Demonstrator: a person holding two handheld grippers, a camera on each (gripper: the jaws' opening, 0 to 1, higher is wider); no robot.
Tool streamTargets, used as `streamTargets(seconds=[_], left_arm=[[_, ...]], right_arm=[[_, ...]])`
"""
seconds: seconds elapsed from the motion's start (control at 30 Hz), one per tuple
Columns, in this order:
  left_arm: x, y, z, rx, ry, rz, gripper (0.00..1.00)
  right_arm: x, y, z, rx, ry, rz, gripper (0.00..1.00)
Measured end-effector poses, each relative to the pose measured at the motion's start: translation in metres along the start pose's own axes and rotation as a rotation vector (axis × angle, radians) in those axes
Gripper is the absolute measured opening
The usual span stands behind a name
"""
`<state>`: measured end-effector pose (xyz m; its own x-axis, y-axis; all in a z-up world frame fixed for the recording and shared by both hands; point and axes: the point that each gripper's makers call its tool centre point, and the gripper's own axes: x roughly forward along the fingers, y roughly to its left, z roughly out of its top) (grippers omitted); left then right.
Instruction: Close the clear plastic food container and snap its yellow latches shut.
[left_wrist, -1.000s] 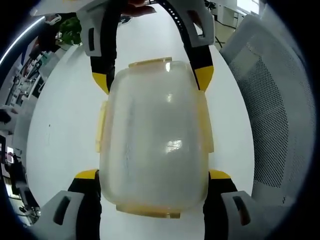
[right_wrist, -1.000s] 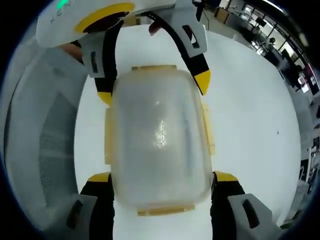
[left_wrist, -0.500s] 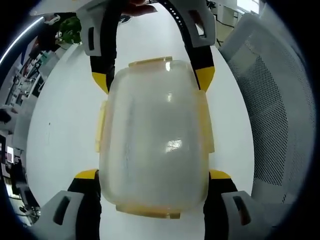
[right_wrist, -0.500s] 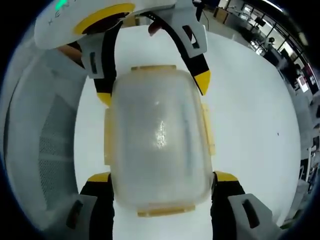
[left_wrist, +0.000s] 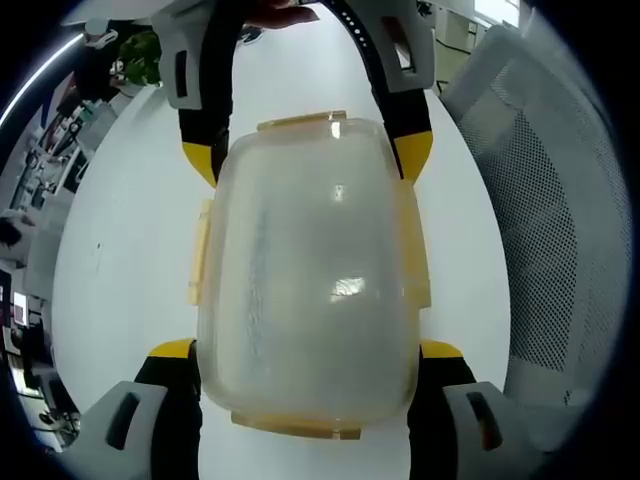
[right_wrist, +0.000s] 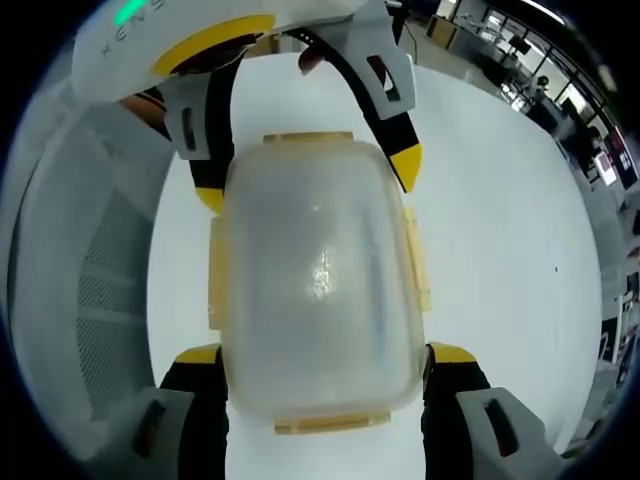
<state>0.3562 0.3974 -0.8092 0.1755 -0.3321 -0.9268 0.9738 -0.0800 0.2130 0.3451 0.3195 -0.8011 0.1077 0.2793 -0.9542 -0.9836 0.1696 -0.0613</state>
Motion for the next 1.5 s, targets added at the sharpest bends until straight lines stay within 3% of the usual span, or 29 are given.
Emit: streamTargets(seconds=[1.5], left_arm=[[0.011, 0.047, 0.0, -0.011, -0.015, -0.001, 0.87]], right_arm=[[0.003, -0.048, 0.0, -0.009, 0.021, 0.0, 0.8]])
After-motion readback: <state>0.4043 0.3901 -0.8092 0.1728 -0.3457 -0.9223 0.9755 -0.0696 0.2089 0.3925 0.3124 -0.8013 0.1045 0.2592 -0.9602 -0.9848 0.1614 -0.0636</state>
